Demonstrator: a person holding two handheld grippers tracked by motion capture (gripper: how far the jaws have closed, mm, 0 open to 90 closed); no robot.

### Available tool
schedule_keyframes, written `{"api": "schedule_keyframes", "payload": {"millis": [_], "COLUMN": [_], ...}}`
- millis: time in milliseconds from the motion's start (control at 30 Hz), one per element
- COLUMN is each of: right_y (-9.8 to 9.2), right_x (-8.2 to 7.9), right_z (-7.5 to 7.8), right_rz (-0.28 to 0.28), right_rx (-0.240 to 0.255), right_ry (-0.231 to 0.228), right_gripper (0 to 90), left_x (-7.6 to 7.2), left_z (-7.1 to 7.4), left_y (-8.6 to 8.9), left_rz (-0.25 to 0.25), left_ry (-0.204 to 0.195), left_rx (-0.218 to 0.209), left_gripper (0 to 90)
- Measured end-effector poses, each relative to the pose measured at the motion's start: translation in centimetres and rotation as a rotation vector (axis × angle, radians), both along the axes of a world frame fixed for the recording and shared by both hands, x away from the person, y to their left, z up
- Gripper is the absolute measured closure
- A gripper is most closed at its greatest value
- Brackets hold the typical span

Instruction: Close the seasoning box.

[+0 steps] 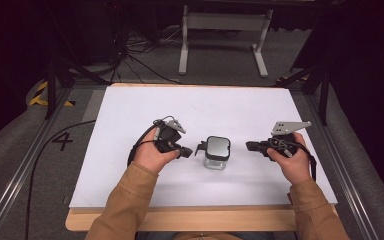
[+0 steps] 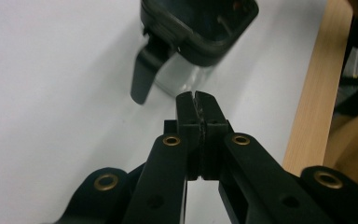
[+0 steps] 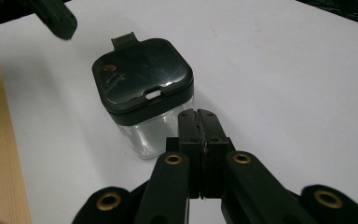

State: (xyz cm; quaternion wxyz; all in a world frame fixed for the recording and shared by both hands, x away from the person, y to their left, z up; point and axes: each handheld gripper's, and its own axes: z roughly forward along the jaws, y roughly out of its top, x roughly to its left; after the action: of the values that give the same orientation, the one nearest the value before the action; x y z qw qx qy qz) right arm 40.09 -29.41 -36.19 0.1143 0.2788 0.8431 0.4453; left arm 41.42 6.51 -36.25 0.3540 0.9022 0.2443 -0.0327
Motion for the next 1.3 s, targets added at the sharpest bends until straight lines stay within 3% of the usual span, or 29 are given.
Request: {"api": "schedule_keyframes", "payload": {"millis": [133,500,833,967,1167,1300], "right_y": [0.0,0.0,-0.7,-0.9,-1.2,-1.3], "right_x": [0.1,0.0,-0.7,-0.9,-1.1,-1.2], "right_z": [0.0,-0.4,-0.7,-0.8,-0.9,-1.0], "right_rz": [-0.001,-0.001,-0.022,-0.028,-0.038,-0.048], "right_rx": [0.001,-0.004,-0.007,-0.010,-0.011,-0.013], "right_ry": [0.003,0.011,0.016,0.018,0.018,0.018], "right_gripper": [90.0,90.0,90.0,90.0,90.0,90.0], "left_x": [0.4,1.6,3.1,3.4,4.0,4.4], "left_z": [-1.3,-3.7,-4.5,-4.3,-4.6,-5.1], "left_y": [-0.9,-2.4,-2.3,-2.2,-2.1,-2.2], "left_rz": [-0.026,-0.034,0.004,0.019,0.058,0.109], "left_ry": [0.033,0.049,0.063,0.039,0.003,-0.022], "left_rx": [0.032,0.047,-0.005,0.008,-0.025,-0.073], "left_gripper": [89.9,89.9,89.8,89.8,89.9,89.9]}}
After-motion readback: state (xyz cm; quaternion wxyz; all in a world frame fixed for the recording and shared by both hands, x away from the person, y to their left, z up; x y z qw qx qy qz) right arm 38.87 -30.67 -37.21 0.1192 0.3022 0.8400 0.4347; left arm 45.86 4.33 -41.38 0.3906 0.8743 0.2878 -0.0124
